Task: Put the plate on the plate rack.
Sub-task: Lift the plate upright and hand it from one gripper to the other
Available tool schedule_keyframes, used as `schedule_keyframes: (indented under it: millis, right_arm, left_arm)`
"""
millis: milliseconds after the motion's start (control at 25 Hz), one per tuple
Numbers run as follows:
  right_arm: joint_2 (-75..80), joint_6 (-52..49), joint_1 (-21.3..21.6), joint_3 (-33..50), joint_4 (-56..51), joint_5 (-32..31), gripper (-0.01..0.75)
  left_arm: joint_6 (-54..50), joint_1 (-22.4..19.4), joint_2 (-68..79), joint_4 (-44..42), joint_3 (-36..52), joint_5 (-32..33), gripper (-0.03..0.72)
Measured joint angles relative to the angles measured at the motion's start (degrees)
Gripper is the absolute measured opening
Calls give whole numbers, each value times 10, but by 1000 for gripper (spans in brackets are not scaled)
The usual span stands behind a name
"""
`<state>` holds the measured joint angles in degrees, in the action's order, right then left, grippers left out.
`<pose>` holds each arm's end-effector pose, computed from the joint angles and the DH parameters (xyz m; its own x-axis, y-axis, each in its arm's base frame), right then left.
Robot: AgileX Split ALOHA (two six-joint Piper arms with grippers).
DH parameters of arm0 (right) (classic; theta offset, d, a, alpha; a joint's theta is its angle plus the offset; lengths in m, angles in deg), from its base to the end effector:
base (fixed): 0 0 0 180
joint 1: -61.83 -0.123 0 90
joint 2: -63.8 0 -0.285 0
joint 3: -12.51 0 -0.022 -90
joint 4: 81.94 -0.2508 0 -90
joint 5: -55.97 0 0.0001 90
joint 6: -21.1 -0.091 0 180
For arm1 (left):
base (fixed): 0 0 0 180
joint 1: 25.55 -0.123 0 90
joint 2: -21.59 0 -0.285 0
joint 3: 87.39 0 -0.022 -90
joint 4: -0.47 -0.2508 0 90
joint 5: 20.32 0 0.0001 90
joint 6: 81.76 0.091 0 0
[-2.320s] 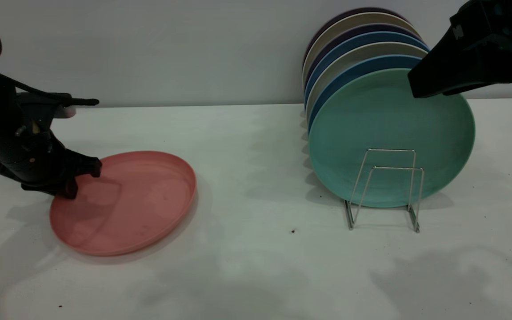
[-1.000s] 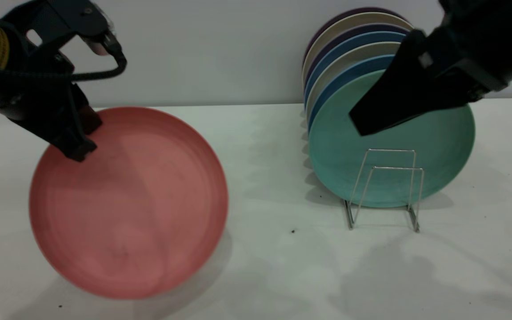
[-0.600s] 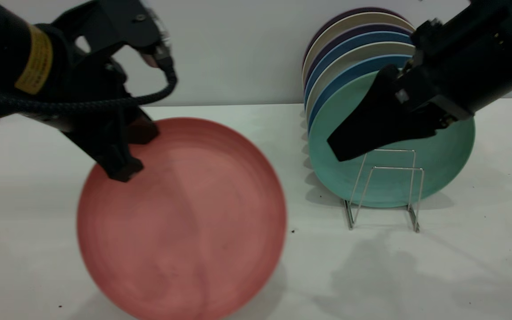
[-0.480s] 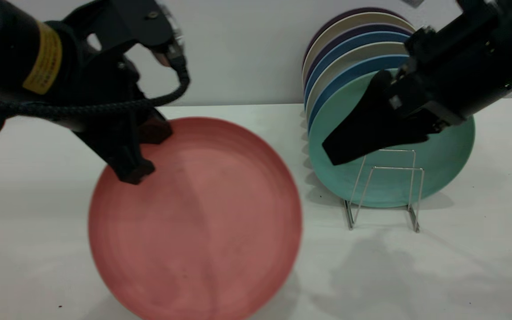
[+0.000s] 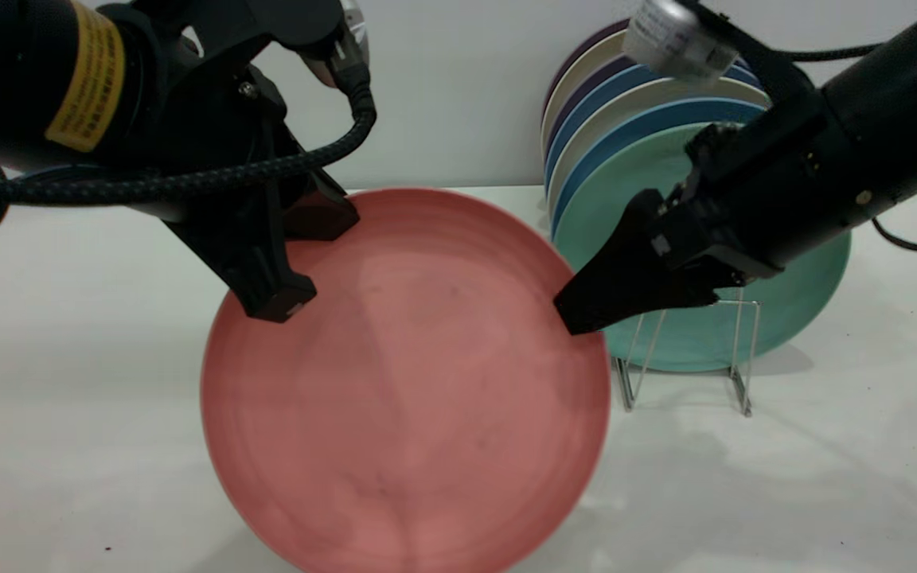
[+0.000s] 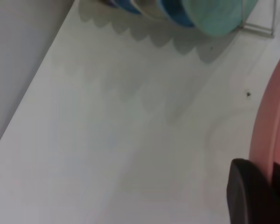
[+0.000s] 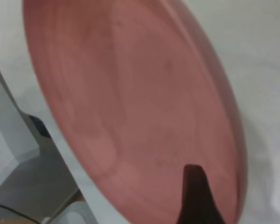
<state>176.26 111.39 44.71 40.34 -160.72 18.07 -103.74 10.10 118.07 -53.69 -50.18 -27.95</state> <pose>0.2930 0.1477 0.1453 -0.6602 -0.4111 -0.6286 -0.7192 0.5873 0.3713 0.2371 -0.1820 0.1916 -0.0935 0.7143 -0.6936 0.8210 0.4494 0.3522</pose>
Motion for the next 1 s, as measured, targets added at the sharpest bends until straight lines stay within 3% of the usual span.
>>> schedule_keyframes:
  millis: [440, 600, 760, 1000]
  right_arm:
    - [32, 59, -10, -3, -64, -8, 482]
    - [32, 71, -27, -4, -74, 1, 339]
    - [32, 83, -31, -4, -69, -4, 106]
    - [32, 88, -34, -4, -66, -2, 94]
  left_arm:
    - [-30, 1, 0, 0, 1, -42, 14]
    - [-39, 1, 0, 0, 1, -45, 14]
    - [-41, 1, 0, -2, 1, -34, 14]
    - [-58, 1, 0, -2, 1, -19, 24]
